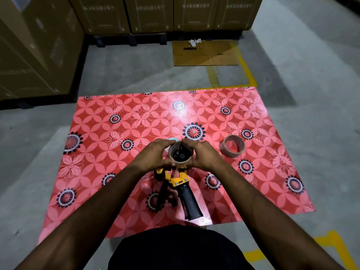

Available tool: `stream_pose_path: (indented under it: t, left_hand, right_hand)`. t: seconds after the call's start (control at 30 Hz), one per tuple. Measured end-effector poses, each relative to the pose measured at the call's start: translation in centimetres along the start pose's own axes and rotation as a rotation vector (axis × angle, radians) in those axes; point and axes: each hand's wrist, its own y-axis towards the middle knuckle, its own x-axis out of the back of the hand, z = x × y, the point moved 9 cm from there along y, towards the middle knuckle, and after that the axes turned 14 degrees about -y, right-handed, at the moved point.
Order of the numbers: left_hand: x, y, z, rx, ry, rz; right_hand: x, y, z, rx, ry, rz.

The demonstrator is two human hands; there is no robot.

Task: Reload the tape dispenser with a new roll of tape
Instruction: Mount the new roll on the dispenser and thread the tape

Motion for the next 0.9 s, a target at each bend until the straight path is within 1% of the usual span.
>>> stream_pose_path:
  t: [0.17, 0.23, 0.5, 0.8, 0.9]
  left_hand:
    - [-2.2, -0.4, -0.3, -0.023, 0.363, 0.167]
    - [-3.2, -0.9, -0.6, -0.069, 0.445, 0.206]
    - [-4.4, -1.3, -0.4, -0.082, 0.457, 0.254]
    - [-4.9, -0.8, -0.6, -0.12, 0.431, 0.177]
    - [-4.8, -0.8, -0.7, -0.133, 0.41, 0.167]
  right_hand:
    - [-2.8, -0.9, 0.0, 0.093, -0.44, 0.142]
    - [-3.5, -1.4, -0.2, 0.097, -0.524, 0.159]
    - [-3.2, -1.3, -0.1, 0.105, -0.481, 0.128]
    - [-4.0, -1.5, -1.0, 0.074, -0.474, 0.11]
    - [-4.2, -1.5, -1.2, 0.1, -0.481, 0.14]
